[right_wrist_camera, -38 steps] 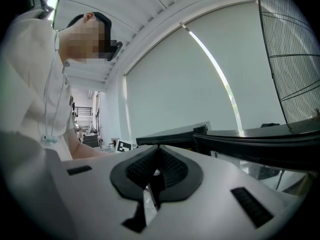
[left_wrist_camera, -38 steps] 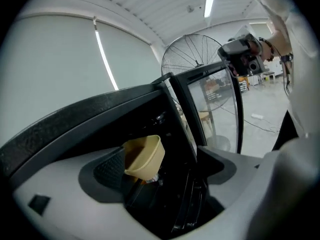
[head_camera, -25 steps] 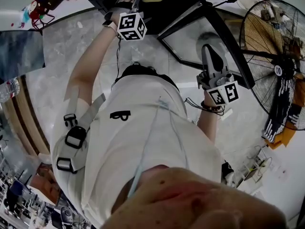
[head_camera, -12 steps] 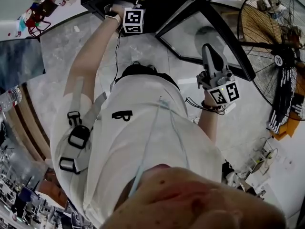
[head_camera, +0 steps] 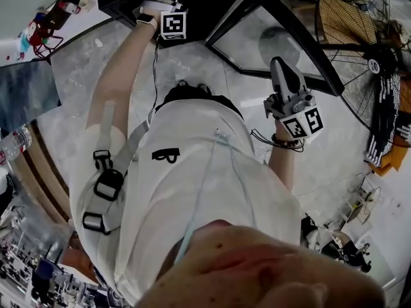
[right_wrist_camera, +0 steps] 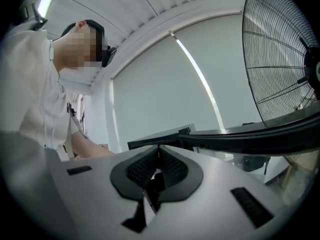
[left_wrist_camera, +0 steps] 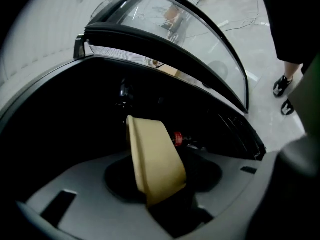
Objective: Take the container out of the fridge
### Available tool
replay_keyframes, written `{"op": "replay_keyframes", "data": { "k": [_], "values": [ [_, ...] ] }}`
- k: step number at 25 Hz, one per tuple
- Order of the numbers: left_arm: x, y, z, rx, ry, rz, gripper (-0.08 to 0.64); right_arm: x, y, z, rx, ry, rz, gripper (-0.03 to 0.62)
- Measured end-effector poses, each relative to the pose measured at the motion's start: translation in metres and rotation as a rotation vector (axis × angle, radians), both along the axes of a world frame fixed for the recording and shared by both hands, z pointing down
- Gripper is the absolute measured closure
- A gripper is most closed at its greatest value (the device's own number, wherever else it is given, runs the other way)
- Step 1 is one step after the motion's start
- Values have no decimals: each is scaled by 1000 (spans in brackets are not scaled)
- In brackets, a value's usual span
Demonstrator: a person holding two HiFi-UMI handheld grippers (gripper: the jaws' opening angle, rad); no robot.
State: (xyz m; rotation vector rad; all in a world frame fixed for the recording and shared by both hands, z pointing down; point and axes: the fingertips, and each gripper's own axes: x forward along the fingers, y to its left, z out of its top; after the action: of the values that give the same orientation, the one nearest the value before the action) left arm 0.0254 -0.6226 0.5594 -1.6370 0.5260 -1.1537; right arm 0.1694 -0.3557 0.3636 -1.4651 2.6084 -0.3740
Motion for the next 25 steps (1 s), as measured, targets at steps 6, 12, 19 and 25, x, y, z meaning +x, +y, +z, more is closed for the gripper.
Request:
{"op": "replay_keyframes", "data": {
  "k": [6, 12, 19, 25],
  "values": [
    [-3, 9, -15, 61, -5, 10, 374, 1, 8, 2, -11, 1, -5, 577],
    [-4, 37, -27, 48, -12, 21, 376, -2, 9, 3, -9, -10, -36, 575],
    [-20, 80, -31, 0, 6, -12, 376, -13, 5, 7, -9, -34, -107, 575],
    [-41, 117, -37, 34, -28, -13, 376, -30, -4, 14, -10, -61, -173, 577]
  ]
}}
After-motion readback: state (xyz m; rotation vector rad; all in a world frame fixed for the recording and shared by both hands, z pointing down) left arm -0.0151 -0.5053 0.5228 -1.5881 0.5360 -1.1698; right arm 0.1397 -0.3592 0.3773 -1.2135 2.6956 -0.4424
